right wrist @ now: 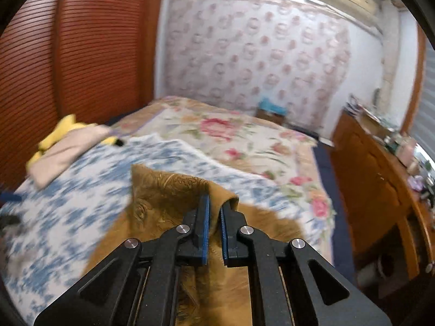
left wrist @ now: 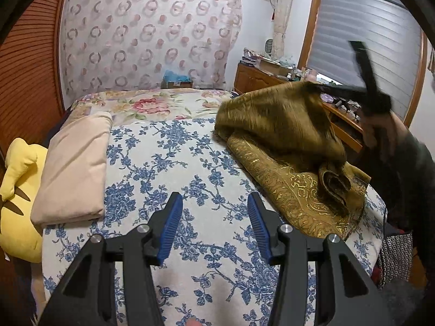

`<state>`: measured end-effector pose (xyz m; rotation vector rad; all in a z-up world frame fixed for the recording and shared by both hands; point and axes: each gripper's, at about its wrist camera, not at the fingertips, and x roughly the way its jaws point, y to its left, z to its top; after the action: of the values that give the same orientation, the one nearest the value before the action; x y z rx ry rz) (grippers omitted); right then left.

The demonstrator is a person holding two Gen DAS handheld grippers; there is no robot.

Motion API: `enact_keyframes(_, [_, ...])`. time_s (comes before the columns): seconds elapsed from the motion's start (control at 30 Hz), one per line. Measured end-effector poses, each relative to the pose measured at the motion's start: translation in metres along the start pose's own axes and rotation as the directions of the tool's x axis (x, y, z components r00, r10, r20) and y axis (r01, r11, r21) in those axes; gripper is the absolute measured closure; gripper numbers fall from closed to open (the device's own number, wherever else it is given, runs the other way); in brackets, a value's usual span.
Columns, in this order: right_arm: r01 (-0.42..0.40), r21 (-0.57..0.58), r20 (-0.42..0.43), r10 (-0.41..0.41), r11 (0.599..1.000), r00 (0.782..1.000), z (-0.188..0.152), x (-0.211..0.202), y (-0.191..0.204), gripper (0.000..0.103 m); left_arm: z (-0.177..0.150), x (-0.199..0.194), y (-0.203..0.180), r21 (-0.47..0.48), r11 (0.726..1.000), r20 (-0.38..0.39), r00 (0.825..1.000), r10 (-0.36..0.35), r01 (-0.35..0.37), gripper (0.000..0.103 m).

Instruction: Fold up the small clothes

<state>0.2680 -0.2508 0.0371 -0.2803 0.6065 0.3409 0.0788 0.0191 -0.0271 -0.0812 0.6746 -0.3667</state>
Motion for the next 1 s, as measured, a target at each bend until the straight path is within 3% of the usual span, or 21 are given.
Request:
enact_keyframes(0.17, [0.132,0.035,-0.108,-0.128,0.991,0.986,0.011,0.048,-0.047,0.098,0.0,0.003,-0.01,0.029,1.0,-0.019,1.0,-0.008,0.008,0.054])
enact_keyframes(0.3, [0.213,0.013,-0.121,-0.21,0.977,0.97,0.017,0.069,-0.063,0.096,0.002,0.008,-0.015,0.041,0.999,-0.031,0.999,-0.019,0.02,0.054])
enact_keyframes(0.37, [0.246,0.018,-0.149,-0.241,0.969,0.959,0.017,0.073,-0.072,0.06,0.002,0.012,-0.02,0.047,0.999,-0.04,0.999,-0.024,0.026,0.054])
enact_keyframes(0.53, [0.214,0.064,-0.172,-0.2,0.975,0.965,0.003,0.057,-0.083,0.058,0.001,0.019,-0.035,0.07,0.997,-0.055,0.998,-0.042,0.045,0.054])
enact_keyframes(0.57, [0.176,0.077,-0.163,-0.161,0.981,0.973,-0.004,0.047,-0.083,0.058,0.0,0.021,-0.04,0.079,0.996,-0.058,0.997,-0.043,0.047,0.054])
enact_keyframes(0.63, [0.11,0.087,-0.139,-0.097,0.99,0.986,-0.017,0.026,-0.077,0.058,0.0,0.024,-0.046,0.088,0.995,-0.063,0.997,-0.05,0.055,0.054])
enact_keyframes(0.83, [0.038,0.052,-0.122,-0.031,0.998,0.992,-0.07,-0.02,-0.049,0.057,-0.002,0.036,-0.065,0.106,0.991,-0.084,0.994,-0.069,0.077,0.054])
enact_keyframes(0.93, [0.019,0.064,-0.134,-0.01,0.998,0.991,-0.095,-0.024,-0.043,0.04,-0.005,0.042,-0.074,0.118,0.989,-0.103,0.992,-0.078,0.09,0.054])
enact_keyframes(1.0, [0.02,0.081,-0.158,-0.007,0.996,0.987,-0.109,-0.019,-0.047,0.038,-0.007,0.047,-0.079,0.123,0.987,-0.116,0.99,-0.086,0.1,0.054])
